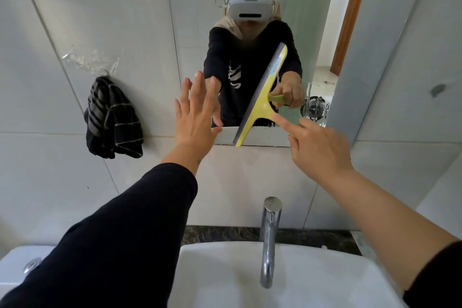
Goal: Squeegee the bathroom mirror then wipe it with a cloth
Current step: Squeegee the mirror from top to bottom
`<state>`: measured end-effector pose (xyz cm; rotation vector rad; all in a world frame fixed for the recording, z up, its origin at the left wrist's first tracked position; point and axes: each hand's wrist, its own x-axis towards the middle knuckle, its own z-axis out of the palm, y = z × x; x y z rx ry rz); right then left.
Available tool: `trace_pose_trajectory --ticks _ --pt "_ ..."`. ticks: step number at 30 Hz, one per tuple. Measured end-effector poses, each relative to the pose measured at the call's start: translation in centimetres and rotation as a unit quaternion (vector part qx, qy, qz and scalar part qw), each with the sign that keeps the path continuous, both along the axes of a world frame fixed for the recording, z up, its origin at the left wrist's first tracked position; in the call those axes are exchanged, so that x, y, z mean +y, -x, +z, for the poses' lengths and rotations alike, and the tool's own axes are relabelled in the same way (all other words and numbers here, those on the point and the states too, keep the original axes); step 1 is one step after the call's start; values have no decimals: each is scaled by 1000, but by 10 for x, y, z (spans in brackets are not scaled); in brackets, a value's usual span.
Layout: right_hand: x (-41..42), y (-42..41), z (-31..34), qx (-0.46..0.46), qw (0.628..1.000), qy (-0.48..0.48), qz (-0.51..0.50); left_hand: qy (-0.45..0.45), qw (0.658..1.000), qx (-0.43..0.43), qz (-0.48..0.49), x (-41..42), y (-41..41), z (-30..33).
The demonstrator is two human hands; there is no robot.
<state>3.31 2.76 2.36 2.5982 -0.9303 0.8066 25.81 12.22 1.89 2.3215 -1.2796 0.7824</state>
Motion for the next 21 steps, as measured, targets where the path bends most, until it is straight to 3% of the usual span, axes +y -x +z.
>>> trace_pose_trajectory --ticks 14,21 --pt "-31 67 -6 -33 997 -46 -58 36 998 -12 -46 -39 53 4" --pt "-39 73 -20 -78 992 -86 -56 31 999 -9 -14 -55 59 2"
